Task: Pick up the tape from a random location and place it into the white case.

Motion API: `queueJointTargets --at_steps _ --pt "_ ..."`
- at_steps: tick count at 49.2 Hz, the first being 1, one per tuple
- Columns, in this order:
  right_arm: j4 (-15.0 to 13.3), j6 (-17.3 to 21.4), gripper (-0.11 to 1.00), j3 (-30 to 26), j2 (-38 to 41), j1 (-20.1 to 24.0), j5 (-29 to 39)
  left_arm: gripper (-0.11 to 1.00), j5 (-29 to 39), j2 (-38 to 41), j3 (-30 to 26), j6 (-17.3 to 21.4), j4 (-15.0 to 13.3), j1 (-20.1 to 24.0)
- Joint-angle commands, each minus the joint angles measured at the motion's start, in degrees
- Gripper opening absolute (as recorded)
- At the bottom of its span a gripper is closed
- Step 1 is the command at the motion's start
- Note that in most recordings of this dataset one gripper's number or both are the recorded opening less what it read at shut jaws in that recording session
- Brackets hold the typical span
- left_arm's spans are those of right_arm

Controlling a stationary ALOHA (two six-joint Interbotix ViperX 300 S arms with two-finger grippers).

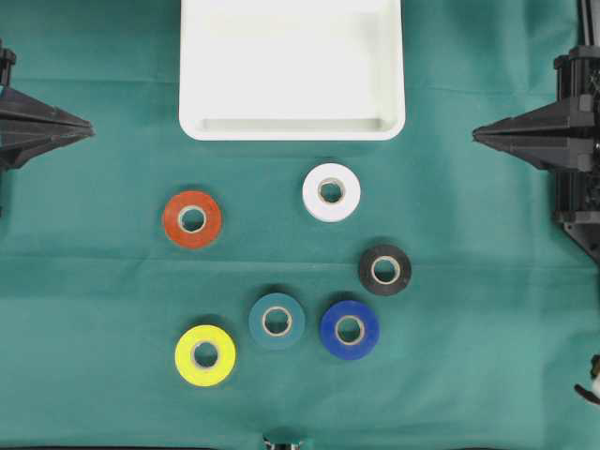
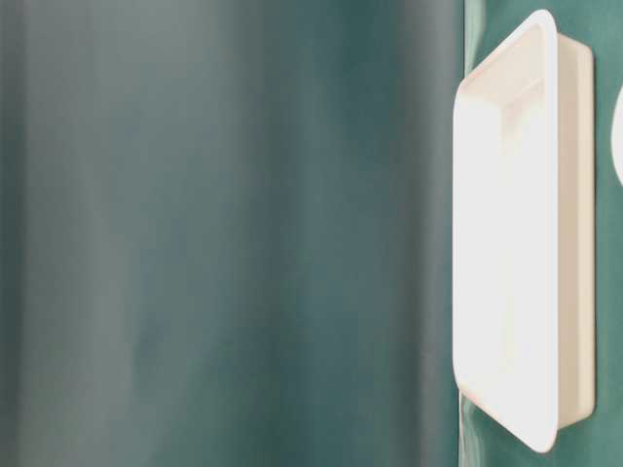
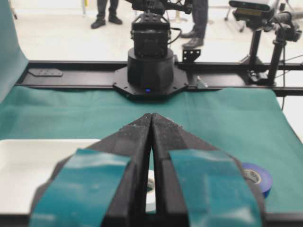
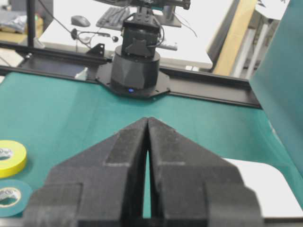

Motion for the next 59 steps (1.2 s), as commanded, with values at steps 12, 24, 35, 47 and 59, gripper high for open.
queueJointTargets --at_steps 12,24,35,47,59 --pt "0.0 0.1 0.0 -3.0 0.6 -0.4 5.6 0.01 2.0 0.4 -1.8 -0.7 -0.5 -0.4" --pt "0.0 0.2 0.0 -3.1 0.6 -0.3 7.5 0.02 2.0 0.8 -1.7 -0.1 -0.5 -0.4" --pt "0.5 1.7 0.43 -3.2 0.7 -1.0 7.6 0.36 2.1 0.9 -1.7 -0.5 -0.5 -0.4" --pt "0.5 2.1 0.9 -3.1 1.1 -1.6 7.6 0.97 3.9 0.9 -1.8 0.6 -0.5 -0.4" --pt "0.5 2.1 0.91 -3.2 1.1 -1.6 8.3 1.0 4.3 1.0 -1.7 0.4 -0.5 -0.4"
